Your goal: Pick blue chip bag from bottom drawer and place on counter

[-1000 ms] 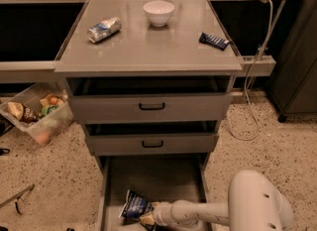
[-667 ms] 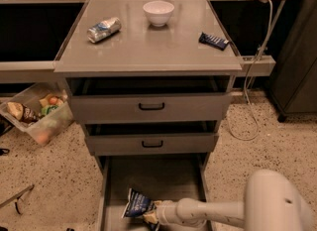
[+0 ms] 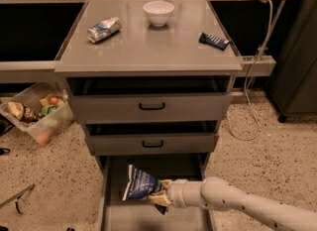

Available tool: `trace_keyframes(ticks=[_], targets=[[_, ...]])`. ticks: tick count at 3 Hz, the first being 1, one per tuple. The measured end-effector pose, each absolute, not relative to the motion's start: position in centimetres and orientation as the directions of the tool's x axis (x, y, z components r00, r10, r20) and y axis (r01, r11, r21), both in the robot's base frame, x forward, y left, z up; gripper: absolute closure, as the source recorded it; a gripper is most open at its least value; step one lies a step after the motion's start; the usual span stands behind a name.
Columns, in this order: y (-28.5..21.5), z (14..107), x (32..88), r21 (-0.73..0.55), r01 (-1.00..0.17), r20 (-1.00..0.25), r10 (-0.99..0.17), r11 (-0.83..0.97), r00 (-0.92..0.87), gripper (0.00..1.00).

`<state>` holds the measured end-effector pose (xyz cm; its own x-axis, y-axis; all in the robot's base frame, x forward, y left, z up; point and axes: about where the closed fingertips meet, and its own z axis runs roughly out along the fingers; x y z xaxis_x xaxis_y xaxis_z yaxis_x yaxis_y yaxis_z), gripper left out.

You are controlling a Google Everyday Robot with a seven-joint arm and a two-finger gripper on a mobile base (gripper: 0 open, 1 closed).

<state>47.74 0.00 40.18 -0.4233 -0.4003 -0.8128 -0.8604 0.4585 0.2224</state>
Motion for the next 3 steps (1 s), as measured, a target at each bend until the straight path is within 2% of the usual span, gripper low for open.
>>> trace_keyframes(ticks=[1, 2, 3], targets=[[0.5, 40.6, 47.9, 0.218, -0.867, -0.813, -0.408, 0.448, -0.416, 1.00], [1.3, 45.9, 50.0, 0.171, -0.885, -0.833, -0.416, 0.433, -0.365, 1.00], [3.1, 56.7, 53.0, 0.113, -0.908, -0.867, -0.406, 0.403, -0.288, 1.00]])
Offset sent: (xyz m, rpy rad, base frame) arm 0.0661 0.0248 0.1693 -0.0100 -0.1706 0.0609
